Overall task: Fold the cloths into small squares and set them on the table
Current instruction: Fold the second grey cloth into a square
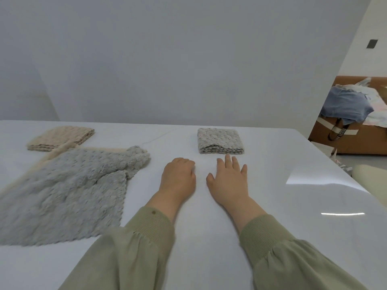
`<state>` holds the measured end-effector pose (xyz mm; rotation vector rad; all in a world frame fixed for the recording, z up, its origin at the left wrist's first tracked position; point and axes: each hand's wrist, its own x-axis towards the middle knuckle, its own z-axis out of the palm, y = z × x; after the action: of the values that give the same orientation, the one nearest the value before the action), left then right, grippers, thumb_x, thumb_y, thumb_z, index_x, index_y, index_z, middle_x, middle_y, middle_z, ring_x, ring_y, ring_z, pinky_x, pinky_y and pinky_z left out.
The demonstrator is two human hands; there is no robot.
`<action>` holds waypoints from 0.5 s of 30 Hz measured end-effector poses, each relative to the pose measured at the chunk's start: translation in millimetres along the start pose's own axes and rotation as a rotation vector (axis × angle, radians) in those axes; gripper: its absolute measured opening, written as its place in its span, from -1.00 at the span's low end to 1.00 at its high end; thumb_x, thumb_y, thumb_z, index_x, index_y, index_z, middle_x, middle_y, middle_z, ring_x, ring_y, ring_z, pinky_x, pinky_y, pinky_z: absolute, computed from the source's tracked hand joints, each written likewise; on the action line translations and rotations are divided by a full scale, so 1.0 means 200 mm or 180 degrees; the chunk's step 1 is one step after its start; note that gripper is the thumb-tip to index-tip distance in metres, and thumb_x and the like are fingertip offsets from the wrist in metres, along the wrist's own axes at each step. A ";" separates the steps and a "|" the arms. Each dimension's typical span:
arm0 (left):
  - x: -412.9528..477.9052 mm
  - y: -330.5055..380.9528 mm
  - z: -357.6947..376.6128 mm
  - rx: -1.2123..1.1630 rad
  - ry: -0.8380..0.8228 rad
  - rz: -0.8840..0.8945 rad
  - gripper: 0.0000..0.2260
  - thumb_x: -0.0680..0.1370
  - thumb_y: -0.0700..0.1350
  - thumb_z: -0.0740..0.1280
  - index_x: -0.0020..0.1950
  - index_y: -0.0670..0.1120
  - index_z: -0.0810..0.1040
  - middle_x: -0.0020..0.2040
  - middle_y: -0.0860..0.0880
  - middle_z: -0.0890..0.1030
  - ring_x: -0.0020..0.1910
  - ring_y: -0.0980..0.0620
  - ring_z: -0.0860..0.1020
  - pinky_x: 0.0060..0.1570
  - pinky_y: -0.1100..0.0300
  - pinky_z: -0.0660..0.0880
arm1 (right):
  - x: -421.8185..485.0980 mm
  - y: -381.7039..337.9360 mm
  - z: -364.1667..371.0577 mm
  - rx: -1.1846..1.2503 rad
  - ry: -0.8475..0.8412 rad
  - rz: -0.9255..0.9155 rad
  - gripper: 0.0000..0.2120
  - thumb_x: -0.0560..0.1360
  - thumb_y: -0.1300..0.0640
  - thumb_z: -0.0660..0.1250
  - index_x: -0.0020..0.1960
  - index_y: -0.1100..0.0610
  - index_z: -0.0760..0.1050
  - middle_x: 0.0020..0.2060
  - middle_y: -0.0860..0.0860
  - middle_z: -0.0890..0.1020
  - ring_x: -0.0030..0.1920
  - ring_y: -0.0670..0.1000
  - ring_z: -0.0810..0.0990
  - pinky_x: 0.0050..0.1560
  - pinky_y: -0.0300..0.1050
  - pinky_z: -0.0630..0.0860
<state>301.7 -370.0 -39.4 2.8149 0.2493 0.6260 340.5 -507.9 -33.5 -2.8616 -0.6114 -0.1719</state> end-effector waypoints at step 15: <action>-0.74 -0.32 -0.49 0.0097 0.0580 -0.0543 -0.72 0.56 -0.18 0.19 0.23 -0.10 0.55 0.26 -0.02 0.54 0.34 -0.02 0.33 0.29 0.15 0.26 | -0.53 -0.46 -0.01 0.0674 0.0217 -0.0257 -0.52 0.58 0.02 0.08 0.46 0.16 0.17 0.49 0.11 0.17 0.50 0.12 0.06 0.44 0.14 0.02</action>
<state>118.8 -320.8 -28.9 2.7281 0.5303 0.8449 206.9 -467.3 -31.3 -2.6188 -0.6881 -0.2036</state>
